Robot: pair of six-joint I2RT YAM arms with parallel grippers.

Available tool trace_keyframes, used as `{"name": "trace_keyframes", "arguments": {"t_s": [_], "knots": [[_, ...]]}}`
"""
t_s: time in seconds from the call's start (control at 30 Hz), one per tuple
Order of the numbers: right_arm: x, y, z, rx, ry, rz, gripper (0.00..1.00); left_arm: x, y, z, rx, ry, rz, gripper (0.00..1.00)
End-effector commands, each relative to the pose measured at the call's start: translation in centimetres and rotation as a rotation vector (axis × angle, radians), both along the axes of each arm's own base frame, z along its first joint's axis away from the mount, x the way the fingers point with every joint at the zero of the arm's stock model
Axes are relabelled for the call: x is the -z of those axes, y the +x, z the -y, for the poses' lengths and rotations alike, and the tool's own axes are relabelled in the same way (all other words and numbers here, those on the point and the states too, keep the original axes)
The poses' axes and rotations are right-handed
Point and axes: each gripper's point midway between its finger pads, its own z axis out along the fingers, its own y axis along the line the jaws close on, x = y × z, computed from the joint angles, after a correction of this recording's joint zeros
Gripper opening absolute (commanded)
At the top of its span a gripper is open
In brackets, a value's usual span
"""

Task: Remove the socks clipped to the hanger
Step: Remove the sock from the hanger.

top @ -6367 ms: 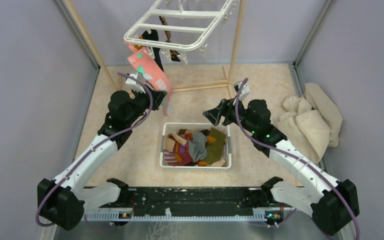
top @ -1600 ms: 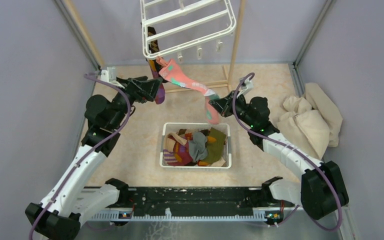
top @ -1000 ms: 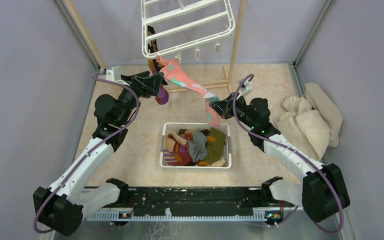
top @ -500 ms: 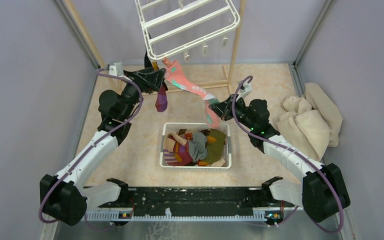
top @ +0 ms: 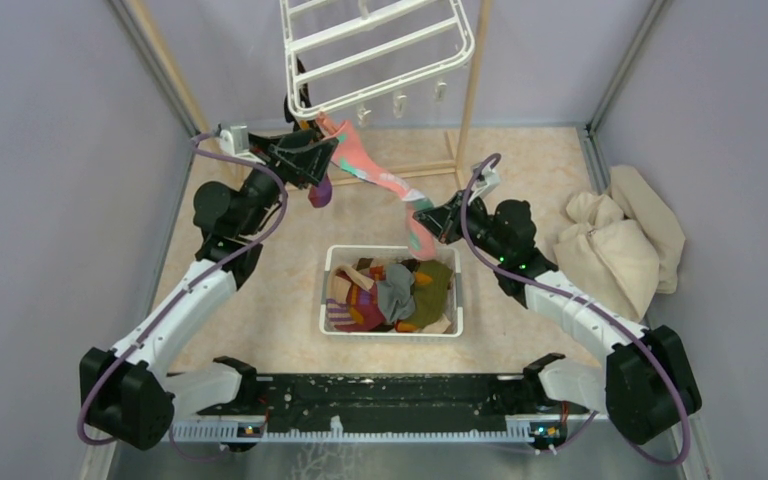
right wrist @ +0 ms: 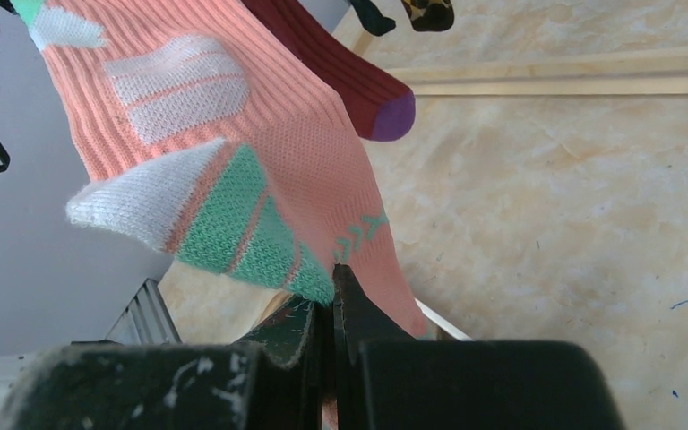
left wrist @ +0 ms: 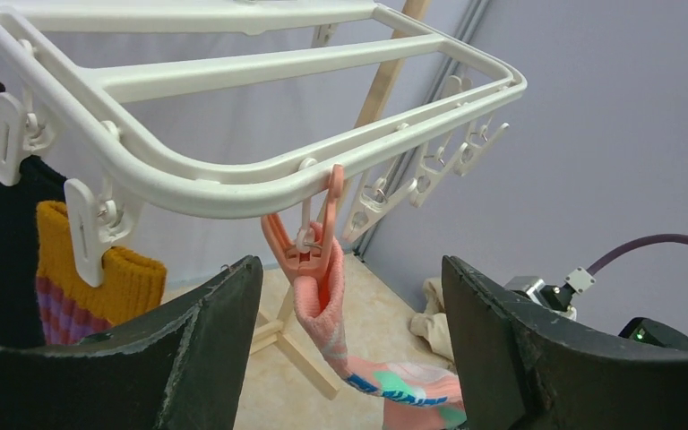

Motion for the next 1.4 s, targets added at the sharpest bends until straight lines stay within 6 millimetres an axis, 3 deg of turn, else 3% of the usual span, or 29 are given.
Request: {"name": "trace_keyframes", "arguments": {"t_s": [0.0, 0.43, 0.8, 1.37], "knots": [[-2.4, -0.2, -0.4, -0.011, 0.035, 0.086, 0.00, -2.4, -0.1, 0.1, -0.009, 0.029, 0.113, 0.78], [-2.3, -0.2, -0.5, -0.020, 0.023, 0.089, 0.00, -1.1, 1.9, -0.4, -0.078, 0.053, 0.086, 0.74], [-2.0, -0.1, -0.7, -0.029, 0.015, 0.085, 0.00, -0.6, 3.6, -1.4, -0.050, 0.018, 0.085, 0.79], [-1.1, 0.0, -1.0, -0.043, 0.016, 0.071, 0.00, -1.9, 3.1, 0.2, 0.057, -0.001, 0.153, 0.79]]}}
